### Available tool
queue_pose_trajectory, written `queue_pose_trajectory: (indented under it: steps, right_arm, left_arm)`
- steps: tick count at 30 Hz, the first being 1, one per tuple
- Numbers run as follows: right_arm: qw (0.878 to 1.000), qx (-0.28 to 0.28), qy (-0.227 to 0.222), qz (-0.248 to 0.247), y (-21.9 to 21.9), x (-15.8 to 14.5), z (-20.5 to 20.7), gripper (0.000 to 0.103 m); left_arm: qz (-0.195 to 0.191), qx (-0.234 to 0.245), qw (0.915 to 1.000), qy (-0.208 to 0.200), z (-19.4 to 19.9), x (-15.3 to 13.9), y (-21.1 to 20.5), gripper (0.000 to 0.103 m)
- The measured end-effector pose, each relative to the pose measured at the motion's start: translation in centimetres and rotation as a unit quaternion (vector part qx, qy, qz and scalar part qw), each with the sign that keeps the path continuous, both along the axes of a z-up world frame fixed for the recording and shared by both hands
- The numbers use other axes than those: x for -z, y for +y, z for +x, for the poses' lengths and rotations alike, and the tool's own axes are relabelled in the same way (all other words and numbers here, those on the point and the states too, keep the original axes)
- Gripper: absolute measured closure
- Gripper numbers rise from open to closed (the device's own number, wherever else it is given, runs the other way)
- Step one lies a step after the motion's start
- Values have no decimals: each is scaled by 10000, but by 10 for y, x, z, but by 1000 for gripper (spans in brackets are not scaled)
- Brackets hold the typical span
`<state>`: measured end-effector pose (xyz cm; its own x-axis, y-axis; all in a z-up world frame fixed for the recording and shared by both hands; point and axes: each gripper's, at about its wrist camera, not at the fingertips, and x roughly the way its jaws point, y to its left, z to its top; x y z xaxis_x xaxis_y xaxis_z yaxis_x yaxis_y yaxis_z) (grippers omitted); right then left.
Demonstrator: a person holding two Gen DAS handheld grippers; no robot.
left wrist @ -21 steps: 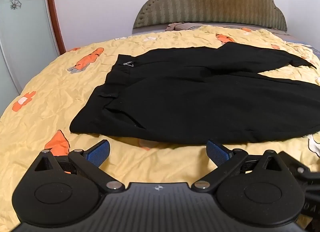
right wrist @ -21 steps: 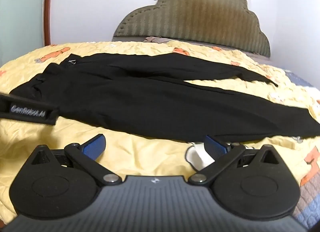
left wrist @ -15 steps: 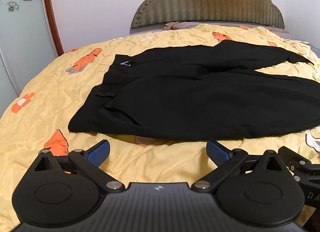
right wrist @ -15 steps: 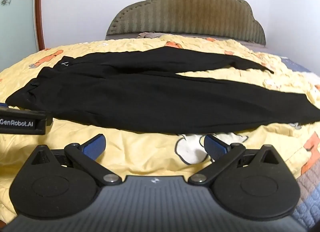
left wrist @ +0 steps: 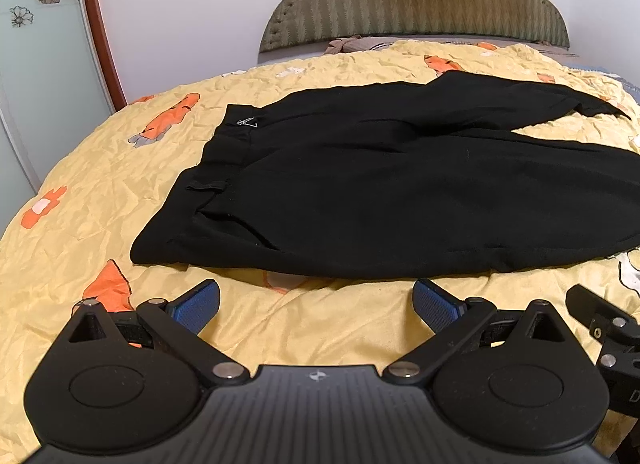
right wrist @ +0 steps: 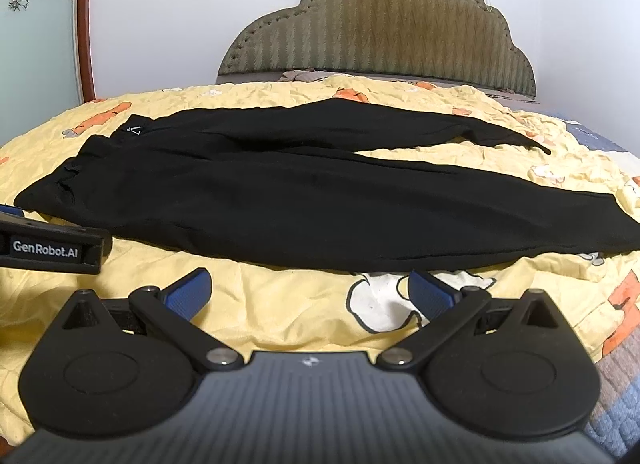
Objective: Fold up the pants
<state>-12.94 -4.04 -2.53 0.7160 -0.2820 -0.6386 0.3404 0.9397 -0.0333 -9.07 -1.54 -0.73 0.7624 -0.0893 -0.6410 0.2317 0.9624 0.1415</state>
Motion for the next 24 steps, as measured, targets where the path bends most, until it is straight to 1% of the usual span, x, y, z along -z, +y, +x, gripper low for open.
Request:
queue_pose_trajectory:
  steps: [3,7,11,13,15,18,20,23,24]
  right_arm:
    - [10000,12,-7,-51,-1,-1,0,0]
    - [10000,-20,-28,10,-1,-2,-1,0]
    - [9997,-136,-217,-3,1,-4,-3,0]
    - [9991,-213,-309,-212,5,-6,-3,0]
    - [9972,-321,-416,-535,9,-8,-2,0]
    - [9949,-450,-446,-790,12,-13,2,0]
    - [9945,-527,-505,-756,11,-17,6,0]
    - [9942,-602,-685,-566,9,-22,10,0]
    - [9938,-643,-690,-584,9,-25,14,0]
  left_arm:
    - [67,4,10000,7,0,1,-2,0]
    - [94,8,10000,2,0,2,-2,0]
    - [88,13,10000,13,2,2,-1,0]
    - [61,23,10000,35,4,3,-1,0]
    - [41,31,10000,42,6,2,0,0]
    - [37,37,10000,38,9,0,1,0]
    - [20,32,10000,27,12,-2,2,0]
    - [32,43,10000,-18,16,-5,3,0]
    - [49,67,10000,-40,17,-7,4,0]
